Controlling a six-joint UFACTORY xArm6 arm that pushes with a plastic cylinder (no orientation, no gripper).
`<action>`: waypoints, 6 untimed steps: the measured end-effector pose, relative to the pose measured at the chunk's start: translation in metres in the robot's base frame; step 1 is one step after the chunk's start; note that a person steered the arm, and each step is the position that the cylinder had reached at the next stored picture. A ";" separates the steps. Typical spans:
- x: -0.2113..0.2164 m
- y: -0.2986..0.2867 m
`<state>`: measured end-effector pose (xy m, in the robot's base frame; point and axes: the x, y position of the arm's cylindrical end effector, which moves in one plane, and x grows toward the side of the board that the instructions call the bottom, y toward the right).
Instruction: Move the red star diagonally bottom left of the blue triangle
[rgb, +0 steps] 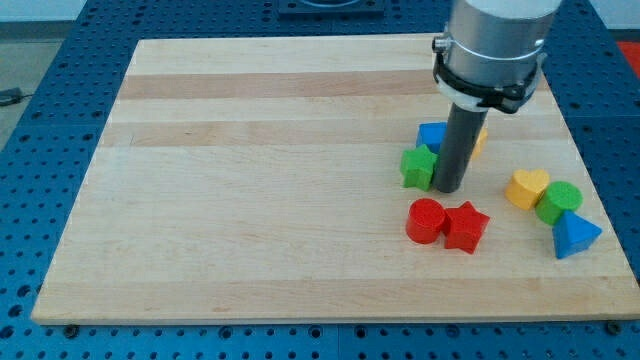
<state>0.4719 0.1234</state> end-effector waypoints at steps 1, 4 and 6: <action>-0.002 -0.012; 0.003 0.003; 0.030 0.015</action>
<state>0.5023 0.1380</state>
